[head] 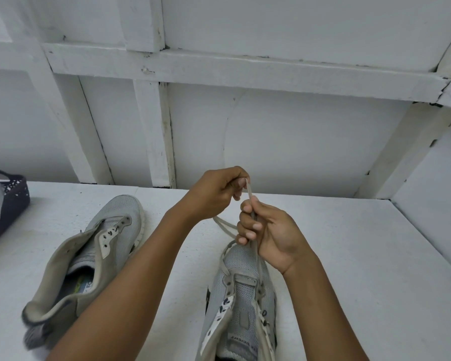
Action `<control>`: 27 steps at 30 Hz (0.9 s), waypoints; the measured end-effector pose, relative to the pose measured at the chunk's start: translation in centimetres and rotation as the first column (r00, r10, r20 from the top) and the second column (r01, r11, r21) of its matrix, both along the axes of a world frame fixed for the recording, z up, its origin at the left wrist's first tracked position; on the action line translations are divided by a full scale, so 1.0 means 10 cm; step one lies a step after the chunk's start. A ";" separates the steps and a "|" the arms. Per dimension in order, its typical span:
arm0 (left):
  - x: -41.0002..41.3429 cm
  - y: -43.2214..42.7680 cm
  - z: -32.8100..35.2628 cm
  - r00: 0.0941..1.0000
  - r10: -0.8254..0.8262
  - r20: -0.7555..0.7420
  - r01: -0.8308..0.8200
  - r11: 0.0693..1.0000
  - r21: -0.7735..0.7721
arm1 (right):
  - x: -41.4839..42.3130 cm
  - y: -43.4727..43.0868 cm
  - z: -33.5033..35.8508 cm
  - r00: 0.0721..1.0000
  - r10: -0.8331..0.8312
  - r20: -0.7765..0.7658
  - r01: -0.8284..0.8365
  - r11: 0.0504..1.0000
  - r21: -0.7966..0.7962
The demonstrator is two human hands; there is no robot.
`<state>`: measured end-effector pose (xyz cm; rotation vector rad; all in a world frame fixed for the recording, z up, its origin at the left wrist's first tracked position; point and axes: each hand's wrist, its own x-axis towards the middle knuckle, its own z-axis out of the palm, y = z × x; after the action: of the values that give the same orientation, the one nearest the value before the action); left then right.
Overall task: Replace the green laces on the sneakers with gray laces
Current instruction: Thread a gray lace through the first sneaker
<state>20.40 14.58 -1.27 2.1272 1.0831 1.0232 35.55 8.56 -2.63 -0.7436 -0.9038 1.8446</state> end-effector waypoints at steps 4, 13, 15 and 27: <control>0.02 0.02 -0.05 0.999 0.035 -0.008 -0.035 0.999 0.013 | -0.05 -0.01 -0.18 0.995 -0.027 -0.096 0.029 0.999 0.014; 0.04 0.05 -0.09 0.998 0.055 -0.017 -0.054 0.997 0.056 | -0.10 0.01 -0.42 0.961 -0.096 -0.259 0.097 0.995 -0.009; 0.04 0.07 -0.07 0.998 0.066 -0.010 -0.065 0.994 0.085 | -0.11 0.01 -0.44 0.968 -0.106 -0.228 0.107 0.994 -0.006; 0.09 0.31 0.03 0.992 0.123 0.017 -0.124 0.979 0.163 | -0.11 0.01 -0.59 0.984 -0.012 -0.180 0.031 0.994 0.101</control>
<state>21.33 17.71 -0.93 2.2049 1.1764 1.2141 34.49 8.64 -8.51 -0.5126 -0.8632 1.7991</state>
